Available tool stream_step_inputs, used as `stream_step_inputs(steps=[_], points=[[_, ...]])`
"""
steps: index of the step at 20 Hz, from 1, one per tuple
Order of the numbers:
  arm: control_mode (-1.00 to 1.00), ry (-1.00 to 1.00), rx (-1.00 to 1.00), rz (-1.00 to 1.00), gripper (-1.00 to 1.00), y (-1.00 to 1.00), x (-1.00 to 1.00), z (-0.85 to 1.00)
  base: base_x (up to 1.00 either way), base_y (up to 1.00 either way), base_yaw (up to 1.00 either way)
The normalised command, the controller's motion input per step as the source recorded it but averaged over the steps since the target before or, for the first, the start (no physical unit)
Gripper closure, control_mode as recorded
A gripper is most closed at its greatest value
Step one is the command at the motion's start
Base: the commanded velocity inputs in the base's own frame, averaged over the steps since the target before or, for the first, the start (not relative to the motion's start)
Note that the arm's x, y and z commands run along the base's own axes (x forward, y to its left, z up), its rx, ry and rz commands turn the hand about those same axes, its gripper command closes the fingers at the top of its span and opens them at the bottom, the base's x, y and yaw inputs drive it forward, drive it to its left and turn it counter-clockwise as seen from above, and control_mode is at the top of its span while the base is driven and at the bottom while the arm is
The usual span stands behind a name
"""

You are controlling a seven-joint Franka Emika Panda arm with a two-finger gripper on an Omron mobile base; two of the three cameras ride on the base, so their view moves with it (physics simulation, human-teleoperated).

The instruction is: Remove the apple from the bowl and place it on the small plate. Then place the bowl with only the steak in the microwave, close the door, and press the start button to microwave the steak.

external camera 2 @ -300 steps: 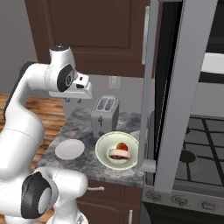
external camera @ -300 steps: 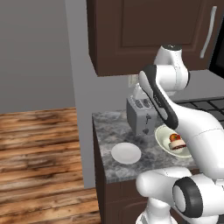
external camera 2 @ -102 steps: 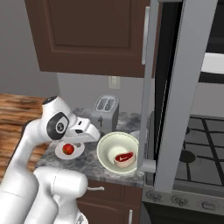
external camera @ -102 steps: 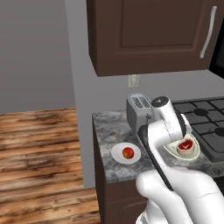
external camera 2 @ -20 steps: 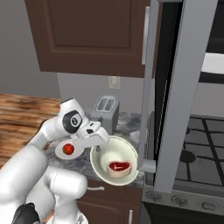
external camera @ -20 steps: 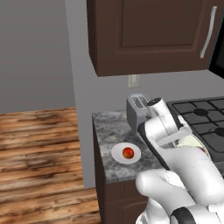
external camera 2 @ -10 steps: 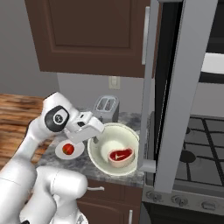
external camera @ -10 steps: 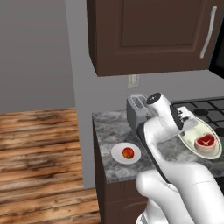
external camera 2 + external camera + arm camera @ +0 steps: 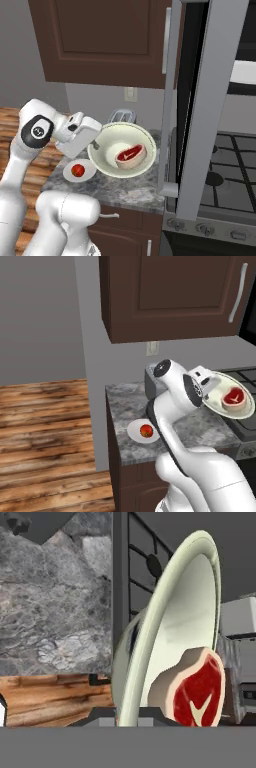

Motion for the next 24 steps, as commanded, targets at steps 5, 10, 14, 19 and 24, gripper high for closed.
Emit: stream_step_inputs(steps=[5,10,14,19,24], points=[[-1.00,0.00,-0.20,0.36,1.00,0.49,-0.48,0.18,0.00,0.00,0.00],[-1.00,0.00,-0.28,0.36,1.00,0.17,-0.47,0.30,0.00,0.00,0.00],[-1.00,0.04,-0.28,0.32,1.00,0.00,-0.07,0.53,0.00,0.00,0.00],[-1.00,0.09,-0.24,0.31,1.00,-0.02,0.01,0.28,0.00,0.00,0.00],[-1.00,0.05,-0.16,0.26,1.00,-0.05,-0.03,-0.02,0.00,0.00,0.00]])
